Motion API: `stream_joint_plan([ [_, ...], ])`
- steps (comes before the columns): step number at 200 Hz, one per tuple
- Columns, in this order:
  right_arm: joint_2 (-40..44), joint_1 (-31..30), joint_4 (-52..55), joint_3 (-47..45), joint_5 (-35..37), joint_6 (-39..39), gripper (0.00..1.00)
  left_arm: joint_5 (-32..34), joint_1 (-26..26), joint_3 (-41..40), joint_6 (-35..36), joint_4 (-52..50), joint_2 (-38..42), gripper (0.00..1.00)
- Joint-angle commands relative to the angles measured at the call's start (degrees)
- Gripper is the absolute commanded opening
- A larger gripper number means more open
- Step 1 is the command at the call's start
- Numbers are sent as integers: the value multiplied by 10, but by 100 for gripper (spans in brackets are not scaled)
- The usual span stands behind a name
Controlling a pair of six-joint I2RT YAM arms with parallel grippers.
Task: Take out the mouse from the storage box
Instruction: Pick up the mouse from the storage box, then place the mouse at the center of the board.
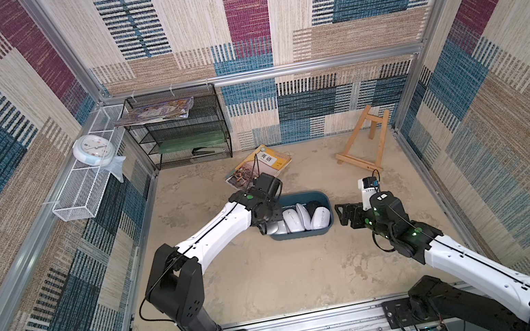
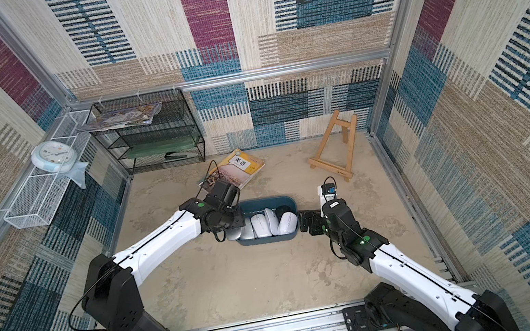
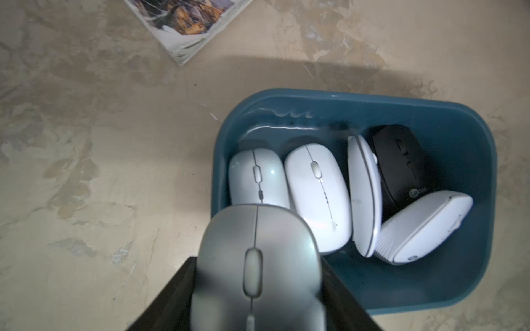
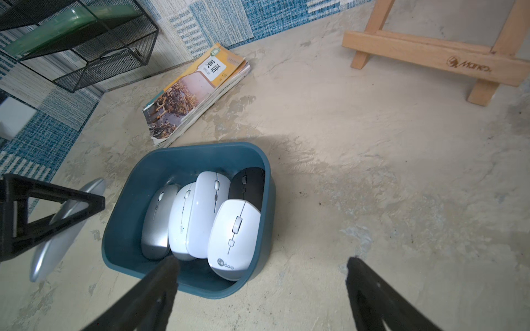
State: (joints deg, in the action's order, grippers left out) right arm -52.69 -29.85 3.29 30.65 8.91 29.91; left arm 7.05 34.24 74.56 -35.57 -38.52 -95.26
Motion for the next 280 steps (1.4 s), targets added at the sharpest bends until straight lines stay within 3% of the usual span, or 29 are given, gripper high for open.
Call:
stream_joint_plan([
  [1, -14, 0, -5, 10, -4, 10, 94, -4, -29, -31, 14, 2, 27, 55],
  [48, -76, -1, 9, 42, -13, 13, 93, -16, -117, -127, 26, 33, 75, 55],
  [118, -138, -11, 40, 109, -11, 23, 93, -35, -189, -178, 40, 80, 45, 55],
  [226, -228, -65, 78, 207, 40, 26, 92, -34, -226, -215, 47, 116, -10, 61],
  [280, -241, -77, 83, 218, 53, 35, 91, -36, -226, -226, 46, 122, 0, 84],
])
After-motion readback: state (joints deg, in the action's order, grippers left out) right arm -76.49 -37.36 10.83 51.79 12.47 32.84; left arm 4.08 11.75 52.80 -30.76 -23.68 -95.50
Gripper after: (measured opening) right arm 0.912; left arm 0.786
